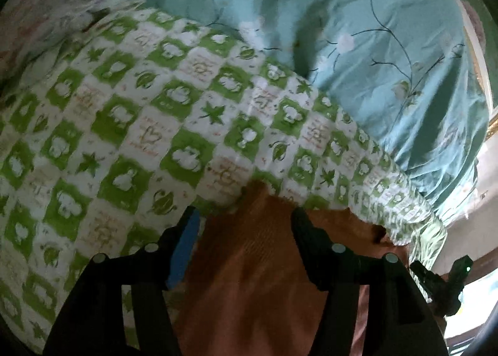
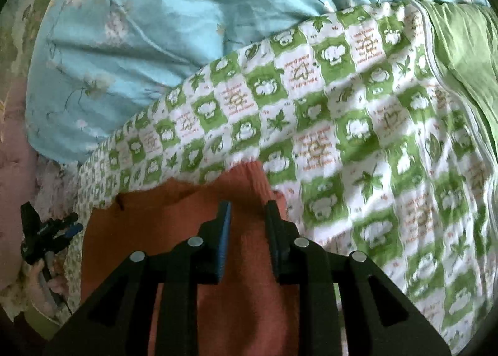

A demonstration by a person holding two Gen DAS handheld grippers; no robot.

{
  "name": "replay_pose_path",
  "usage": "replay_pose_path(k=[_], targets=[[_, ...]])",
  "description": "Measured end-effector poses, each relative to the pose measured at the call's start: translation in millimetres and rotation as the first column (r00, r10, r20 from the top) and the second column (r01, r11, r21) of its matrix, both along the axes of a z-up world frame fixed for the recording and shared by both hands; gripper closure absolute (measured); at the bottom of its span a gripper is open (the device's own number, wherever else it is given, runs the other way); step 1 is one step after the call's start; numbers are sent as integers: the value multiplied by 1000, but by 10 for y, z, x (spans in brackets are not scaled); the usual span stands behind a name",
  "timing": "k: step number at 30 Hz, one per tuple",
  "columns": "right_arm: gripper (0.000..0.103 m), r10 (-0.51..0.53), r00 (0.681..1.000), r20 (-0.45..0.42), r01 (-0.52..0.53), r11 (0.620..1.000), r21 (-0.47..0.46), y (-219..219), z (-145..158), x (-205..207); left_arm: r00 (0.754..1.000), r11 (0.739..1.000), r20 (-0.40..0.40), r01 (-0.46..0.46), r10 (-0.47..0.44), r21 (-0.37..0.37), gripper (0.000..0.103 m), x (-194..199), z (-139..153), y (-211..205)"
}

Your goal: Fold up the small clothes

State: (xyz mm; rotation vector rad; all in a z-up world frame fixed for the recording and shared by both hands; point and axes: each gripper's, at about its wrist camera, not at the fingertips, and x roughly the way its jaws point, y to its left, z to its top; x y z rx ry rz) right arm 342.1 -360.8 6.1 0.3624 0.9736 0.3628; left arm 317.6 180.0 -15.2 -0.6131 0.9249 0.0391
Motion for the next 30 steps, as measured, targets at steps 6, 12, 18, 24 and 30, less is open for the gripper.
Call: replay_pose_path(k=[6,12,18,24,30], targets=[[79,27,1000,-4,-27,1000,1,155,-6,-348,1000,999,-3,10,-11,-33,41,-452,7,-5],[79,58,997,-41,-57,998,25,335,-83,-767,997,991,-13,71,-73,-110,38,-985,-13,-175],[75,41,995,-89,-36,997,65,446,-187,-1205,993,975,-22,111,-117,-193,33,-1485,-68,-327],[72,41,994,-100,-34,997,63,569,-180,-1612,987,959,-39,141,-155,-248,32,-1799,-193,-413],[68,35,994,-100,-30,998,58,655,-128,-1889,985,950,-42,149,-166,-276,29,-2067,-271,-441]])
